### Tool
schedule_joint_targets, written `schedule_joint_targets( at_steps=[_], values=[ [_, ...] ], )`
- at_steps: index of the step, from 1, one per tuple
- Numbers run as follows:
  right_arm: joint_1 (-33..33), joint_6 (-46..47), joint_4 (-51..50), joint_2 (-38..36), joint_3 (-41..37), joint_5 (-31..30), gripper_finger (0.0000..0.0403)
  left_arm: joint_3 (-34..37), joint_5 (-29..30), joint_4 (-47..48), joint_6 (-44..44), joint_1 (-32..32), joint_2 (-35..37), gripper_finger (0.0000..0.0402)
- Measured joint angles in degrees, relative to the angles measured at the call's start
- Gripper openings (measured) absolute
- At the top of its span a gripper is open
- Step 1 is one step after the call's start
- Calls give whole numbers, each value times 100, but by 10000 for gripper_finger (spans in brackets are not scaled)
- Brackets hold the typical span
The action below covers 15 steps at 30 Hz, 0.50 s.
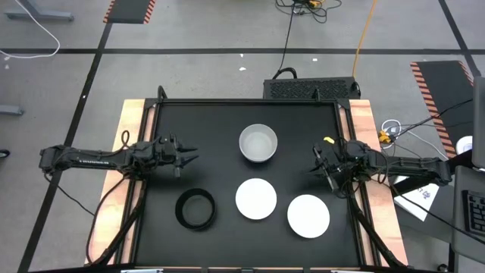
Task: Nest bowls inside each other
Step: Stack the right white bowl on the top of the gray bowl
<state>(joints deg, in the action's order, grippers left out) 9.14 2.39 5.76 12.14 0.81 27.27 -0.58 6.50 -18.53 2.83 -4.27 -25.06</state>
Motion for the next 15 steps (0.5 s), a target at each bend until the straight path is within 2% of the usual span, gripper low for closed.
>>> schedule_joint_targets(
  at_steps=[5,15],
  values=[
    [-231,133,35,0,1,4,0,0,0,-4,-2,0,0,127],
    [-1179,366,1054,7,3,12,0,0,-92,-135,-2,0,2,127]
  ],
)
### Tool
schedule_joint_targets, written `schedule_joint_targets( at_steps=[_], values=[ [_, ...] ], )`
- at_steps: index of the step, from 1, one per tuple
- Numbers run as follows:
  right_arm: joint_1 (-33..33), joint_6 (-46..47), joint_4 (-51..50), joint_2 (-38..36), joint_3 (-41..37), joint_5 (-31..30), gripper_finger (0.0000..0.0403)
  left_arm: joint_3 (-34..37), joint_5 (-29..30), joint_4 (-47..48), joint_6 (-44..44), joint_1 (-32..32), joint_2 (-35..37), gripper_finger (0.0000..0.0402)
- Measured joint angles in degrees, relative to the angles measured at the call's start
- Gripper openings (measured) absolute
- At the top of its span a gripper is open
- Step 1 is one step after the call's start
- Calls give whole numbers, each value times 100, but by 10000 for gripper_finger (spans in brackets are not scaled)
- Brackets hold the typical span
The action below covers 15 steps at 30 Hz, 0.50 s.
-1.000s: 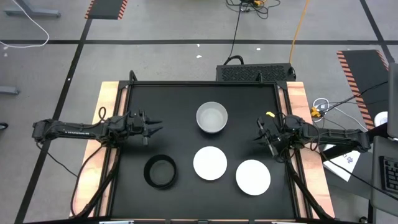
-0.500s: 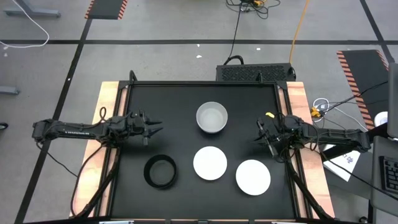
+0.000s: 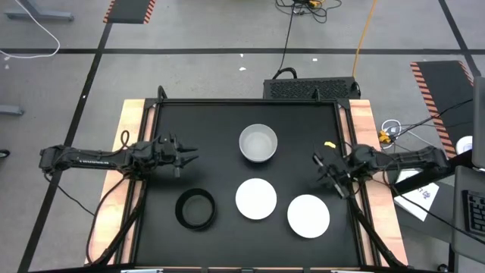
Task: Nest bowls inside each other
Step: Stack the right white bowl on the top of the gray bowl
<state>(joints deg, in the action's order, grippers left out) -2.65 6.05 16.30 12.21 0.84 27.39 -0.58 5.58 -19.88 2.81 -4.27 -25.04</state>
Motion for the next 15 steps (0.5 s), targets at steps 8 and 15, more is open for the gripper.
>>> schedule_joint_targets(
  at_steps=[8,15],
  values=[
    [-238,519,343,61,471,-42,0,-2,-4,-227,-39,0,-1,127],
    [-269,299,-718,824,1631,-65,8,-4,-17,-291,-164,0,0,127]
  ],
)
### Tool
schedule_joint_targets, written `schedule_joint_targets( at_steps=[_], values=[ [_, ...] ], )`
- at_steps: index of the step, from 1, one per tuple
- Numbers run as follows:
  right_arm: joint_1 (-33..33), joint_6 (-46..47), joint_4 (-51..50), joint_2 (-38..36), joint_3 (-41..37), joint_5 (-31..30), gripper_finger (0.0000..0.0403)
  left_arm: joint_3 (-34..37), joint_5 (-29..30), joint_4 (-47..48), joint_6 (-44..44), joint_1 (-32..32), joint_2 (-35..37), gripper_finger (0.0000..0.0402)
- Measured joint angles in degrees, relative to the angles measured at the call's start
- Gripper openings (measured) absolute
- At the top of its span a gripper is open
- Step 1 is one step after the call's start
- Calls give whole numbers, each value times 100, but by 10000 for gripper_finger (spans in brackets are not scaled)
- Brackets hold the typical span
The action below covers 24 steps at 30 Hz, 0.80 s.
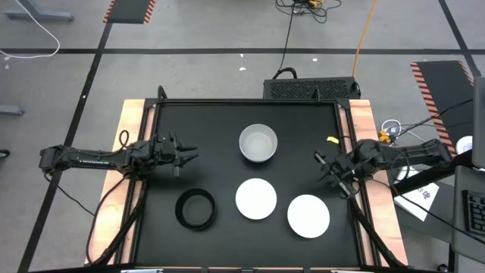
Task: Nest bowls inside each other
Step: Stack the right white bowl on the top of the gray bowl
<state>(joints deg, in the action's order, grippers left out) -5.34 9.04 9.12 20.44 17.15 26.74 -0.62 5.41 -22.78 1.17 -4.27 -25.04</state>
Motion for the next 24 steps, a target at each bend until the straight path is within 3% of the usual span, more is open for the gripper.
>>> schedule_joint_targets(
  at_steps=[8,14,20,24],
  values=[
    [-214,401,-2811,1110,1752,-1024,100,0,-101,22,-34,1,-2,127],
    [-232,1770,-4136,1592,2344,-789,186,0,-103,25,22,1,-2,127],
    [-389,2820,-5078,1894,2345,-548,202,0,-103,24,27,0,-2,127],
    [-644,3264,-5018,2083,2345,-571,199,0,-103,22,62,0,-2,127]
  ],
)
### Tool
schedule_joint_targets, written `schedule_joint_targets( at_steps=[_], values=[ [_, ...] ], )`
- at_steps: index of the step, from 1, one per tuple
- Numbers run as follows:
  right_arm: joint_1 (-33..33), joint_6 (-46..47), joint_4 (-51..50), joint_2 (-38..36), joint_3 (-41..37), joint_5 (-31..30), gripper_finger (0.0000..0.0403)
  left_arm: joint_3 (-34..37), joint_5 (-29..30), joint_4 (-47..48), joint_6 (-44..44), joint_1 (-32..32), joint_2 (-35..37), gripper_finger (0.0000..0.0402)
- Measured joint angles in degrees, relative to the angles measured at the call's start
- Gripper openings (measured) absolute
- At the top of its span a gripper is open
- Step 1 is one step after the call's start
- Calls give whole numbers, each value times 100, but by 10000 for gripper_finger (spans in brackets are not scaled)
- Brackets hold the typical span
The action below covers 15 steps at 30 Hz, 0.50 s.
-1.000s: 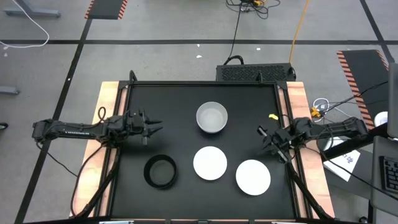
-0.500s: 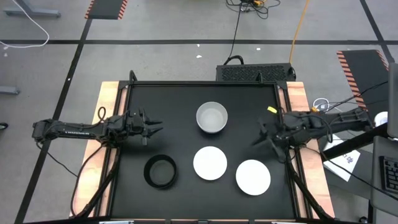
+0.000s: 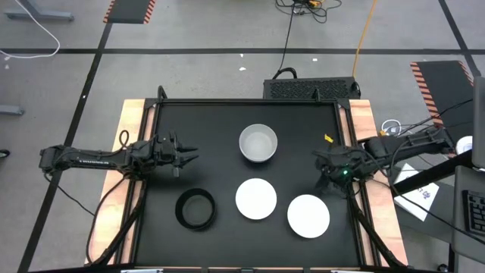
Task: Nest bowls inside each other
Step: Stack the right white bowl on the top of the gray bowl
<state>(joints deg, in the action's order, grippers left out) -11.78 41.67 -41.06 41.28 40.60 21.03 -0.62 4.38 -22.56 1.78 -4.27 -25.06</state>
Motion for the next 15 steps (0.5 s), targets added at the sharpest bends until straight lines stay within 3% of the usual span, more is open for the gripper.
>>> schedule_joint_targets(
  at_steps=[7,15],
  values=[
    [-714,431,657,677,2,-28,199,0,0,1,34,1,0,127],
    [-1408,926,401,1321,0,-464,199,0,0,-43,94,1,0,127]
  ],
)
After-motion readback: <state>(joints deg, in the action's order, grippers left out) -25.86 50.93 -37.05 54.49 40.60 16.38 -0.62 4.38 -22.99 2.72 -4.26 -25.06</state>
